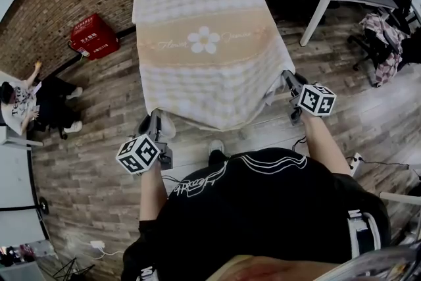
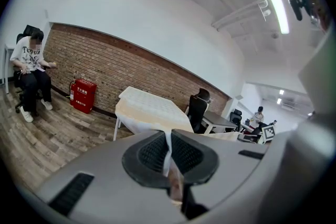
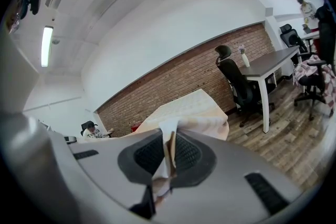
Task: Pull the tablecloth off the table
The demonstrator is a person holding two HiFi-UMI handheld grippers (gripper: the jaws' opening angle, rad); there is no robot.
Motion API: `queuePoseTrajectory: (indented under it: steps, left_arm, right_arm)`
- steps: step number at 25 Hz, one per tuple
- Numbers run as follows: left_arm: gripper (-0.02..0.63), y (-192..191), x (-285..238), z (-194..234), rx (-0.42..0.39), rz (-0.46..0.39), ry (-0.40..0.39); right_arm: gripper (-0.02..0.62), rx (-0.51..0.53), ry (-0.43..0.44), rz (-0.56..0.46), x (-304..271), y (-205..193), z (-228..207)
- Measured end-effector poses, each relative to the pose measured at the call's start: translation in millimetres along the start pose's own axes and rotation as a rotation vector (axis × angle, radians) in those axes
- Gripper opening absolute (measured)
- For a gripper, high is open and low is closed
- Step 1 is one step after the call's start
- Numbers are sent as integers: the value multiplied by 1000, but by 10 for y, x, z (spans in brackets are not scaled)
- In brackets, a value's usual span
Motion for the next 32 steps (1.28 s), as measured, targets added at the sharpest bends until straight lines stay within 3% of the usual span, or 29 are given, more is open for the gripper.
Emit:
queuePoseTrajectory:
  steps: [15, 32]
  left_arm:
    - [6, -395, 213, -345, 20, -10, -8]
    - [6, -515, -56, -509, 4, 40, -46]
  right_arm:
    - [9, -1, 3, 3, 564, -226, -189]
    - [8, -15, -42, 41, 746, -492, -467]
Point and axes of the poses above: the fingertips, and each gripper's own axes: x backward along the fingers, z to its left, y out of its top, the point moved 4 cm from there along x, backward along the fingers, and after that the axes turned 11 degrees about z, right-handed, at the moved point
